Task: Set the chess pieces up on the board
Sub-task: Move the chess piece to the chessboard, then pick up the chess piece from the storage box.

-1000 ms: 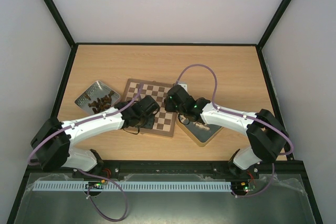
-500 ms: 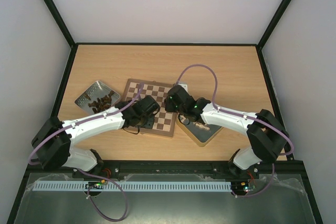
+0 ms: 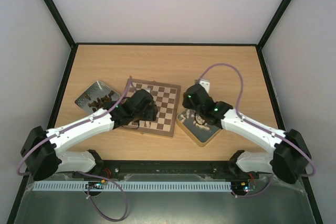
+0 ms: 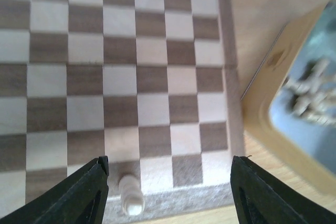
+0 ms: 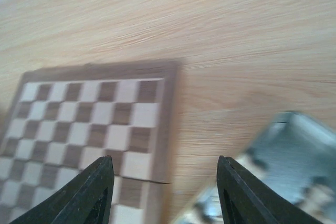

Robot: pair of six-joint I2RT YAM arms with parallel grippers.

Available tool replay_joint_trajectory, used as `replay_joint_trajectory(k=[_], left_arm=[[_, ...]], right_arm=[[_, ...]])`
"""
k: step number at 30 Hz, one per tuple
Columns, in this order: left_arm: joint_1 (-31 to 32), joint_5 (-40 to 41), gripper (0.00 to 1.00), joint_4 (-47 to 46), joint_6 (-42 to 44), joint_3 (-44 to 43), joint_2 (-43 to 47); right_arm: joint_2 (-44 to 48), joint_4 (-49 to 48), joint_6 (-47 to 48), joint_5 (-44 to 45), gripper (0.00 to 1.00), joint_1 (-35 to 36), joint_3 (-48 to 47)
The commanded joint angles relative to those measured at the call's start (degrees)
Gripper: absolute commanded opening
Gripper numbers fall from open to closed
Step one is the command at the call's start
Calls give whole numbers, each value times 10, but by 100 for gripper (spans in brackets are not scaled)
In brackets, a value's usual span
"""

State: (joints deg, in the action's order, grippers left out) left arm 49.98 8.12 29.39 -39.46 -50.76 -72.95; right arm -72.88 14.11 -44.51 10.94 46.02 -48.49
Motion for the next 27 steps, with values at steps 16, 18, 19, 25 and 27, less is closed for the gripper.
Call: replay_joint_trajectory(k=[16, 18, 19, 25, 27], left_arm=[[-136, -103, 62, -158, 37, 25, 26], [-137, -105, 61, -157, 42, 26, 21], [-137, -106, 61, -156, 44, 25, 20], [-137, -107, 61, -159, 48, 30, 15], [-138, -108, 61, -162, 47, 31, 12]], right_arm=[[2, 132, -14, 22, 24, -134, 120], [-10, 130, -15, 11, 17, -134, 120], [-14, 130, -14, 7, 16, -134, 119], [-13, 136, -2, -24, 18, -134, 115], [-14, 141, 2, -36, 24, -134, 118]])
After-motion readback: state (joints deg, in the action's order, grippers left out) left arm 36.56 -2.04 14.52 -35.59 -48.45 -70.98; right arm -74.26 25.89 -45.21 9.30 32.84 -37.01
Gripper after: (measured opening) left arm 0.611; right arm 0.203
